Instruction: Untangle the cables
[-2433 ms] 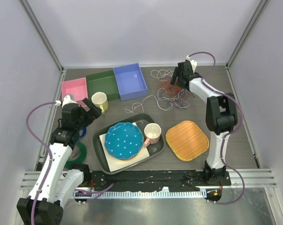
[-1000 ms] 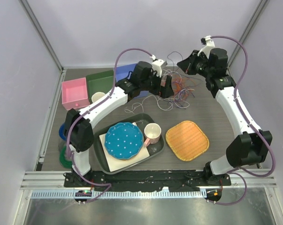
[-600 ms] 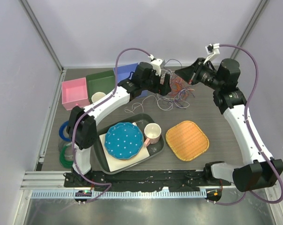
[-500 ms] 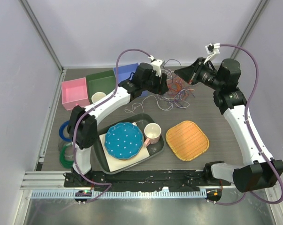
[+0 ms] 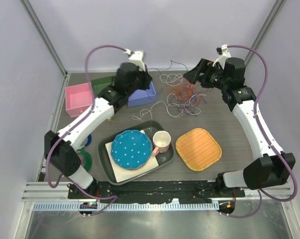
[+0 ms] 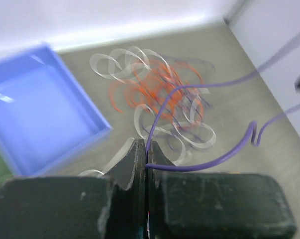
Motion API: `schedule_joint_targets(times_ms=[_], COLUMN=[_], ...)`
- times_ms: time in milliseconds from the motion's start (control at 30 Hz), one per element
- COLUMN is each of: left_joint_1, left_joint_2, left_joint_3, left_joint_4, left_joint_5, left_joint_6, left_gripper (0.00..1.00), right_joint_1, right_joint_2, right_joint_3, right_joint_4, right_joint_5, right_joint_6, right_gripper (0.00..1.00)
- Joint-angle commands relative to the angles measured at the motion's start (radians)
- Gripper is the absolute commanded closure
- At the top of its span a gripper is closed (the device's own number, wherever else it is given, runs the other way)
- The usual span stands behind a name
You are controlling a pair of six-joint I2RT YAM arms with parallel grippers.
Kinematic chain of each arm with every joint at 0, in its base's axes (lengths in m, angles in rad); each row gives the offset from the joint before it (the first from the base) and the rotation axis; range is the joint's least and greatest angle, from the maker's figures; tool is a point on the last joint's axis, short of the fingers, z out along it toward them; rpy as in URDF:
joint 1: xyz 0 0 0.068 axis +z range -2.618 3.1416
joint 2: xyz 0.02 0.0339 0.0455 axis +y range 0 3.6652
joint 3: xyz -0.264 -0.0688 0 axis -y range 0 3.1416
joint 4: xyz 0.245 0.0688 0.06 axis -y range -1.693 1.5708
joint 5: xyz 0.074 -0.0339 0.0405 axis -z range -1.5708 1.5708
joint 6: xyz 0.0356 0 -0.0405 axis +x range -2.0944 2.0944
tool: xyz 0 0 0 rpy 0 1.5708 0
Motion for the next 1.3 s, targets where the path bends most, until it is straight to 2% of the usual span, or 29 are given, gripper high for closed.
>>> schedule_joint_targets(times_ms=[0,200,333,433,533,900,1133,1167,1200,1267], left_joint_1=[0.128,0.309,0.471,0.548,0.579,0.559,0.412,0.407,0.403,0.399], left_joint_2=[-0.090,-0.095,-0.065,0.007,0.092,0.399,0.621,0.638,0.656,0.676], left_joint_3=[0.088,0.134,0.136,0.183,0.251,0.593,0.769,0.806,0.820,0.822], left_joint_4=[-0.078,-0.161,-0.153,-0.170,-0.214,-0.291,-0.383,-0.397,-0.408,-0.418], left_joint_5=[-0.190,-0.322,-0.307,-0.282,-0.236,0.061,-0.092,-0.095,-0.084,-0.048], left_joint_6=[-0.004,0.042,0.050,0.053,0.055,-0.126,-0.119,-0.126,-0.131,-0.134], left_gripper=[1.00,1.00,1.00,1.00,1.00,1.00,1.00,0.97,0.85,0.75], right_joint_1=[0.001,0.001,0.001,0.001,0.001,0.001,0.000,0.000,0.000,0.000], right_joint_2=[-0.005,-0.003,-0.005,-0.006,-0.011,-0.043,-0.045,-0.043,-0.042,-0.031], right_joint_3=[0.048,0.049,0.045,0.045,0.043,0.023,0.017,0.017,0.016,0.016], right_joint_4=[-0.004,0.001,0.010,0.010,0.013,0.020,0.024,0.025,0.025,0.031], right_joint_5=[0.056,0.054,0.046,0.031,0.029,0.094,0.143,0.149,0.158,0.163], right_joint_6=[-0.022,-0.025,-0.047,-0.056,-0.076,-0.125,-0.141,-0.144,-0.147,-0.156], right_gripper=[0.08,0.05,0.05,0.05,0.05,0.05,0.05,0.05,0.05,0.04])
